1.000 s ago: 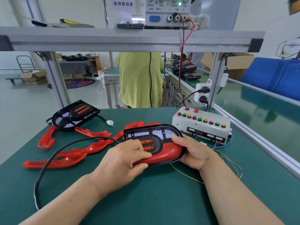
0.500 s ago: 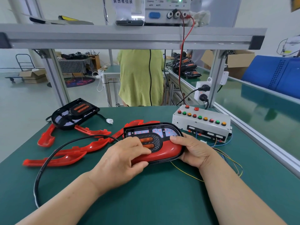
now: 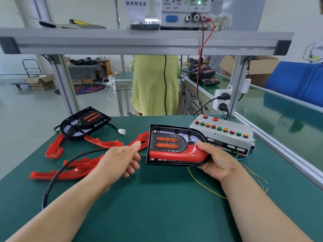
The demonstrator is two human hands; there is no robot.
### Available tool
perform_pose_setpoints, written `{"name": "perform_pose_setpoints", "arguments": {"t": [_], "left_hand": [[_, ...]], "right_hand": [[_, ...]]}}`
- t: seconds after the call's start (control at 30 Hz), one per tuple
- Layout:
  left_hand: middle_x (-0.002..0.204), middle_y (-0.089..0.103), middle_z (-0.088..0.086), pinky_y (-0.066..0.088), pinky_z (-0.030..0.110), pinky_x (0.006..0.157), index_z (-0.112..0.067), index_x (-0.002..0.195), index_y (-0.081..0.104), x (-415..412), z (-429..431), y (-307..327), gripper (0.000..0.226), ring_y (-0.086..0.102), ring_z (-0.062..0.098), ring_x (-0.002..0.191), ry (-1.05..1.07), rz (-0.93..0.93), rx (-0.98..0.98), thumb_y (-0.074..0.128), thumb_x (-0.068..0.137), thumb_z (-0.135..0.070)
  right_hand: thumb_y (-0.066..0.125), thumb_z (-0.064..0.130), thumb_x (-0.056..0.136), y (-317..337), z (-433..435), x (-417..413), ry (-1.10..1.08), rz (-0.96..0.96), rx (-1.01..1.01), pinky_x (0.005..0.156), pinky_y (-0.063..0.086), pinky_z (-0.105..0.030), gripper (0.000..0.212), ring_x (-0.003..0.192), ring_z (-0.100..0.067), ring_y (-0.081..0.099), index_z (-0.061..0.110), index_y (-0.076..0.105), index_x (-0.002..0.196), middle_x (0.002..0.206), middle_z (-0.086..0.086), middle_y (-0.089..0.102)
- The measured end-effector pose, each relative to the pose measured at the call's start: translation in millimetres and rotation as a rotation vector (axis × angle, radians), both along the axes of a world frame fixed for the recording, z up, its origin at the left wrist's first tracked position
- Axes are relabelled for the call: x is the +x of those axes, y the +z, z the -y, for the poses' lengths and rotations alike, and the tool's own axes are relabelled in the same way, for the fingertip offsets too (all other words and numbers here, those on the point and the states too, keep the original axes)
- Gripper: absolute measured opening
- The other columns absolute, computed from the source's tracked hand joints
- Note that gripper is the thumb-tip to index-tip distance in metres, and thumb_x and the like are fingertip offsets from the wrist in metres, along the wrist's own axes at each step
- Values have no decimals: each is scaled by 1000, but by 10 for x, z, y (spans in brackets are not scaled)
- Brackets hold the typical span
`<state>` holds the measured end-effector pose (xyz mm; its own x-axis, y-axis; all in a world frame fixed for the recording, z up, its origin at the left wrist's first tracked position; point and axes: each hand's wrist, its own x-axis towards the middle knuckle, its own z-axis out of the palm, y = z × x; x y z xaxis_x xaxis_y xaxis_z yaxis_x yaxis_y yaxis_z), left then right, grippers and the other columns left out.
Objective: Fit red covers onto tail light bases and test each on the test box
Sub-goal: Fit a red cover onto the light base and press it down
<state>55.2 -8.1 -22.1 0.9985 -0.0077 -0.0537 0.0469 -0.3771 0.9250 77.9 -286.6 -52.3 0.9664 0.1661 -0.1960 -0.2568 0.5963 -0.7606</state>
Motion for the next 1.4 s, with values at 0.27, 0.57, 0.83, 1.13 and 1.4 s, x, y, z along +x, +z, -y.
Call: {"name": "perform_pose_setpoints", "arguments": {"t": [0.27,0.57,0.83,1.13,1.4], "left_hand": [[98,76,13,55,26,62,-15,100,78,-103,118,-50,61,71,18,78,-236,-263,-234,66,66,-63],[103,75,18,62,27,69,0,111,71,-86,144,-83,39,74,24,84,-209,-374,-475,69,81,-26],[99,75,20,62,27,68,4,109,69,-86,168,-109,29,75,25,83,-178,-332,-421,62,95,-20],[105,74,19,61,26,69,2,110,70,-44,89,-120,44,74,25,91,-260,-360,-436,67,82,-32],[108,73,22,60,26,68,-2,113,67,-15,19,-136,85,74,27,94,-349,-353,-409,97,46,-45]], "right_hand": [[66,6,73,7,-67,-14,69,92,-44,79,61,-45,38,88,-30,73,3,70,111,108,-20,72],[66,4,77,8,-144,-20,102,171,-81,79,60,-43,25,91,-29,73,10,79,98,109,-19,72],[67,3,79,-27,-132,8,122,188,-85,78,60,-41,26,97,-30,72,11,78,101,113,-19,72],[88,13,64,4,-63,-15,249,217,-116,85,57,-50,59,107,-33,67,12,68,119,126,-19,66],[65,-7,73,4,11,-36,341,289,-224,94,54,-51,61,104,-33,66,9,57,131,122,-21,65]]}}
